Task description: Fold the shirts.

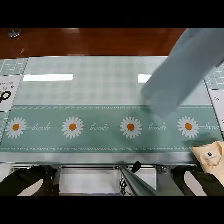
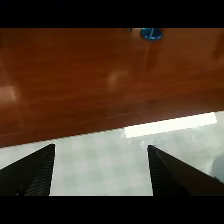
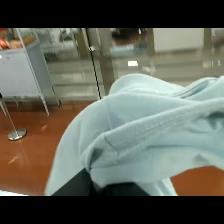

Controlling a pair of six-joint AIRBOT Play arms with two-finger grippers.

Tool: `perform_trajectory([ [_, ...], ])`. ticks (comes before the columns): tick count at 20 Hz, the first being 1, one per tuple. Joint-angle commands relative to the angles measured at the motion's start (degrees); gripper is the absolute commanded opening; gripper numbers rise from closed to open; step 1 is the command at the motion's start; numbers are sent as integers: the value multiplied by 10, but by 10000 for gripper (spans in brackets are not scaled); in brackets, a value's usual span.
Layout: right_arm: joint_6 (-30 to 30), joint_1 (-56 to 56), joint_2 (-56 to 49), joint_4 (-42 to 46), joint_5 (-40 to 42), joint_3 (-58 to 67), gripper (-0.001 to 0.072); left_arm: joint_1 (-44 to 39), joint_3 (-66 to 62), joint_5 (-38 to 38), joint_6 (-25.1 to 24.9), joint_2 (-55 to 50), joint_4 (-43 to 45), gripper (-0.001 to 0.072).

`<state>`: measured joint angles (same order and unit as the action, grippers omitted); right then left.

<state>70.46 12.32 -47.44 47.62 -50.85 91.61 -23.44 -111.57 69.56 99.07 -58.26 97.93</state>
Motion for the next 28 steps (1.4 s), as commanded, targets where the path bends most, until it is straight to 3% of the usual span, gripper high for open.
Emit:
perform_trajectory([
  [1,9,0,68,1,-83,0,29,-10,-15,89,13,56,-2,707],
  [5,31,0,40,59,-243,0,29,-10,-13,212,13,64,-2,707],
  [8,37,-21,9,69,-247,0,29,-10,-12,229,13,61,-2,707],
  [12,61,-165,-69,79,-306,-1,29,-10,-12,229,13,61,-2,707],
  [14,85,-278,-119,113,-297,-13,29,-10,-12,229,13,61,-2,707],
  [18,137,-485,-234,201,-202,-58,30,-10,-12,229,-7,61,12,707],
  [21,160,-579,-343,196,-112,-71,33,-9,-12,229,-9,60,31,707],
  [22,161,-600,-378,184,-85,-71,113,-7,-12,229,-9,59,31,707],
  [24,159,-614,-420,169,-88,-71,567,-7,-12,229,-9,53,31,707],
  [26,136,-599,-425,189,-150,-71,603,-7,-10,234,-8,42,30,707],
  [28,133,-557,-395,288,-196,-71,586,-7,24,236,-8,32,29,707],
])
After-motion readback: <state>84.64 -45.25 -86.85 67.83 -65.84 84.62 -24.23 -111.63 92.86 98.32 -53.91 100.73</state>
